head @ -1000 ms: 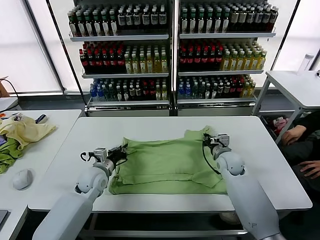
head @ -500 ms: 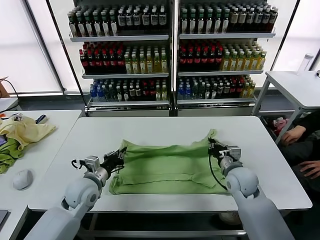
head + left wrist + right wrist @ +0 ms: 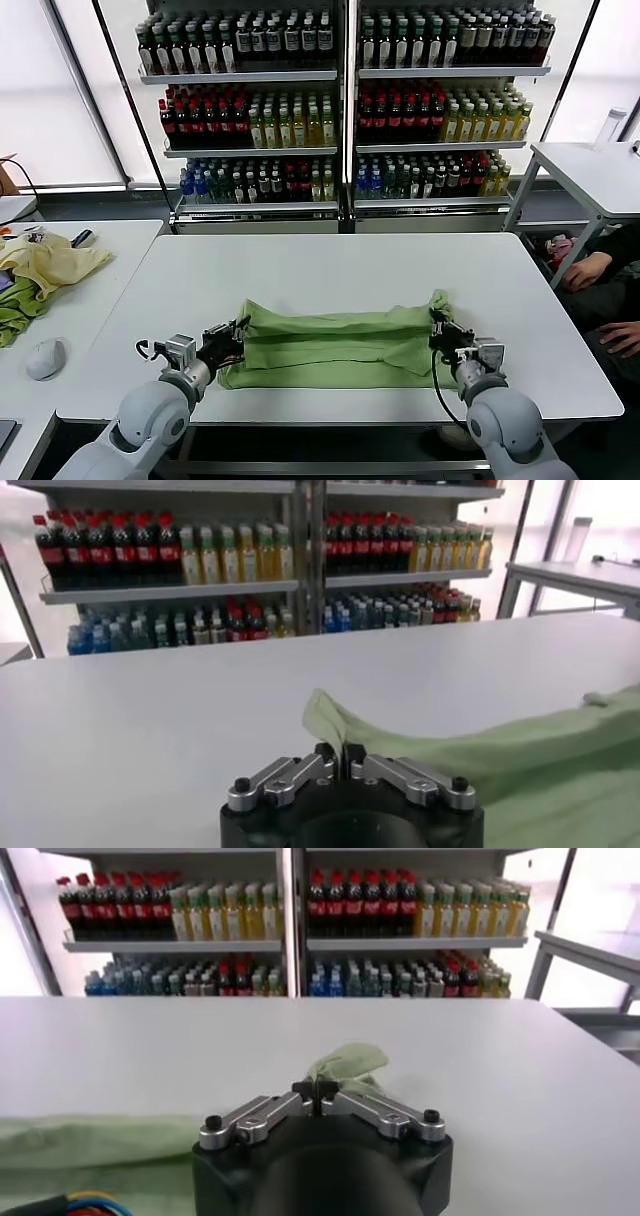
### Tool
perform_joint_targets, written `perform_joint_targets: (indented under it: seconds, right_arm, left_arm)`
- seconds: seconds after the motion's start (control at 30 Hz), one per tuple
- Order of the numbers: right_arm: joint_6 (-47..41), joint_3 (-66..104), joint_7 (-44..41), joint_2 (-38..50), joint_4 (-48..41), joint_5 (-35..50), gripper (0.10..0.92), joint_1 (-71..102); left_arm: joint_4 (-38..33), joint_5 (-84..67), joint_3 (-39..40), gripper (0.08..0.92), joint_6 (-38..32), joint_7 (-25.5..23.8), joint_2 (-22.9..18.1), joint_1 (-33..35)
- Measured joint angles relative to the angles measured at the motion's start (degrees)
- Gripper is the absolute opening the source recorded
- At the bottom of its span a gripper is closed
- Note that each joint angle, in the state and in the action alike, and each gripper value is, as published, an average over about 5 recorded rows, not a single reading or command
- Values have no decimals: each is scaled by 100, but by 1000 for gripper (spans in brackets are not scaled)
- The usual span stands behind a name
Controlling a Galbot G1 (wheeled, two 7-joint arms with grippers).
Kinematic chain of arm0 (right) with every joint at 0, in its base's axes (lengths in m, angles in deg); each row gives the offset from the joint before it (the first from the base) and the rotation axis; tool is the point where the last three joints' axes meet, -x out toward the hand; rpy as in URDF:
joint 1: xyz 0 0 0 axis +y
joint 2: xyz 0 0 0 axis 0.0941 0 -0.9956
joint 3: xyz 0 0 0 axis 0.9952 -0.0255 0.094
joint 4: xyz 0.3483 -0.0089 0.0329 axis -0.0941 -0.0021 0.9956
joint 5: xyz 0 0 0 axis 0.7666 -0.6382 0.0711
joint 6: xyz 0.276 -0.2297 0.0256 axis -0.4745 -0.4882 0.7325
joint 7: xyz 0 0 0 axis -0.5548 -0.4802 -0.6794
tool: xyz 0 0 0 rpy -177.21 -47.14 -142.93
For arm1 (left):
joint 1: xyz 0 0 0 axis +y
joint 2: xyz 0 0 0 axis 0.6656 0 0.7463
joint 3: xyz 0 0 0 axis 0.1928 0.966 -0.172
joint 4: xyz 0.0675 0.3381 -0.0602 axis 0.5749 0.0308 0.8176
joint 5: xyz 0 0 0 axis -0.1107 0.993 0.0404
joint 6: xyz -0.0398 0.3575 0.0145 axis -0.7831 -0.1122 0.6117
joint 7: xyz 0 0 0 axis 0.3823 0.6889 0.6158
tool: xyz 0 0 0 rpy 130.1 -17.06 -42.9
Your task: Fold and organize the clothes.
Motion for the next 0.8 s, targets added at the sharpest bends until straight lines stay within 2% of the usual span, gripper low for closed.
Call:
perform_joint_targets:
  seconds: [0.1, 0.17, 0.43, 0.8]
  right_arm:
    - [-43, 0, 16, -25, 5, -71, 133, 64]
    - [-68, -2, 16, -27, 23, -122, 172, 108]
    - [-82, 81, -20, -3, 221, -264, 405, 344]
    - [-67, 109, -60, 2, 427, -383, 708, 545]
  left_arm:
    - [72, 185, 31, 158, 5, 3, -33, 28]
    - [116, 310, 51, 198, 3, 12, -58, 50]
    - [122, 818, 27, 430, -48, 188, -172, 224]
    - [-47, 1404, -166, 741, -21, 811, -583, 635]
